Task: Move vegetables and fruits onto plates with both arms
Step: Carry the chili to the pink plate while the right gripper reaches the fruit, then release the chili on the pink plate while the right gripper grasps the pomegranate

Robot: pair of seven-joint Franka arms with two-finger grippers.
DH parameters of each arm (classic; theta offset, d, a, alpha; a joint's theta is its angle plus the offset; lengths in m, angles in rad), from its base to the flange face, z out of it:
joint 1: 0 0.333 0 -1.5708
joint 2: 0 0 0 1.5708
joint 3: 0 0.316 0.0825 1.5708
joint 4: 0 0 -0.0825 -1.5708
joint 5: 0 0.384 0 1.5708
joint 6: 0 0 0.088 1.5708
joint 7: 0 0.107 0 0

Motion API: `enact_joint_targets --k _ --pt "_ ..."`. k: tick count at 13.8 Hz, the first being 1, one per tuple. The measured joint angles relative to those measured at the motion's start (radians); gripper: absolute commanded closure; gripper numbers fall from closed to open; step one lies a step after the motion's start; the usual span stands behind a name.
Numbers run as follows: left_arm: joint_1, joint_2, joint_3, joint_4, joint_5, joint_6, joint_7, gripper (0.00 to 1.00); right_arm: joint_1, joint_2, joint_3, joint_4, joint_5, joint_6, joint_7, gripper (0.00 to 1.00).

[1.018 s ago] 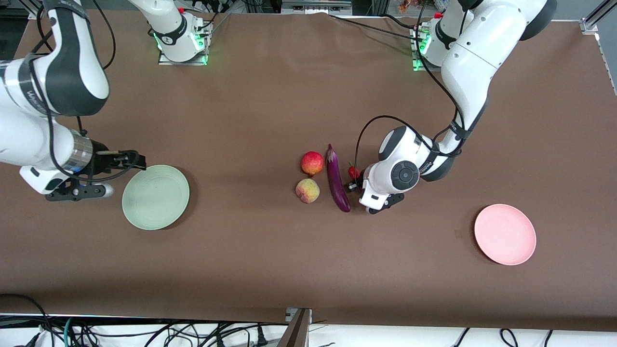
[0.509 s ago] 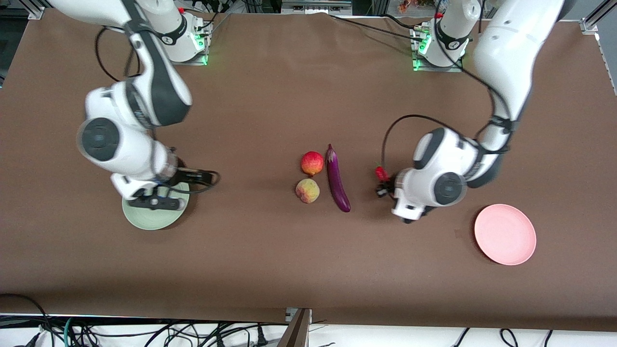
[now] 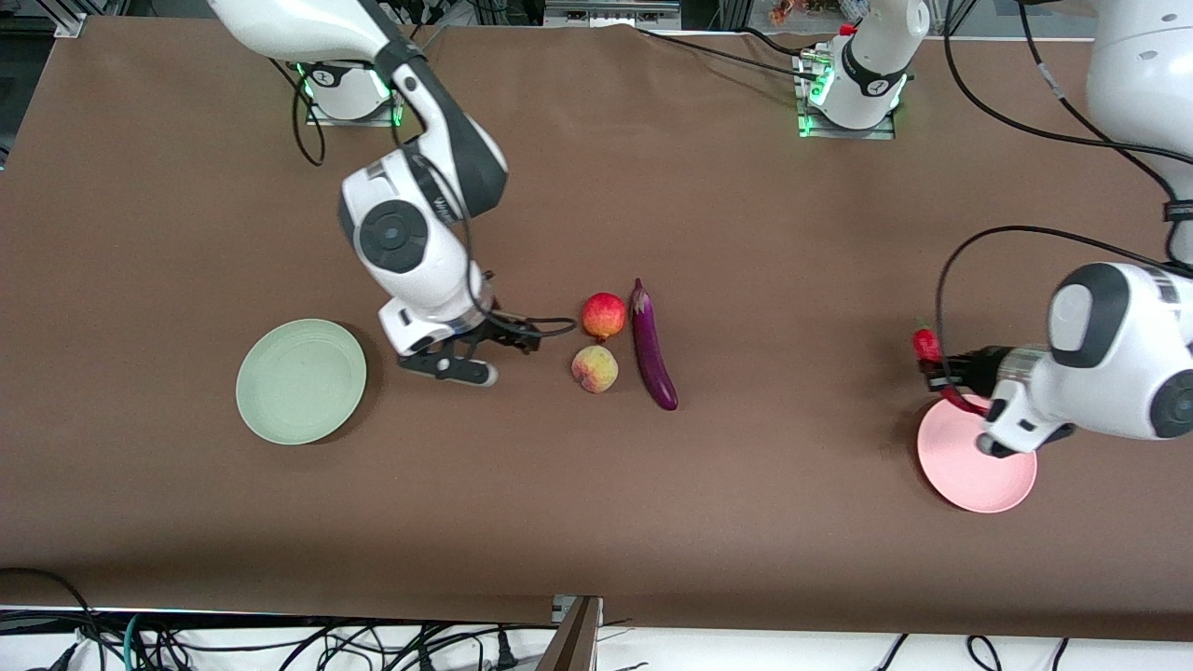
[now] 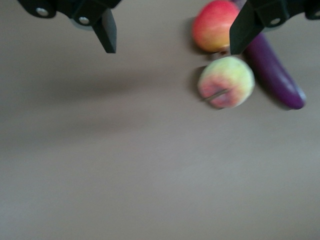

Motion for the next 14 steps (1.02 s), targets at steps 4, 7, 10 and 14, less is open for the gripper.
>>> enact_joint_targets --k 4,7,10,14 --pt "-0.001 0.077 0.055 0.000 0.017 0.252 0.165 1.00 0.092 0.073 -0.001 0.000 0.002 0.109 0.100 0.00" --pt "-0.010 0.145 0.055 0.001 0.017 0.397 0.172 1.00 0.134 0.118 -0.001 0.000 0.002 0.145 0.120 0.00" --pt "-0.010 0.165 0.064 0.007 0.018 0.417 0.191 0.00 0.159 0.157 -0.002 0.000 0.002 0.200 0.126 0.00" --pt "-0.009 0.161 0.075 0.035 0.018 0.417 0.245 0.00 0.179 0.190 -0.003 0.001 0.001 0.219 0.127 0.00"
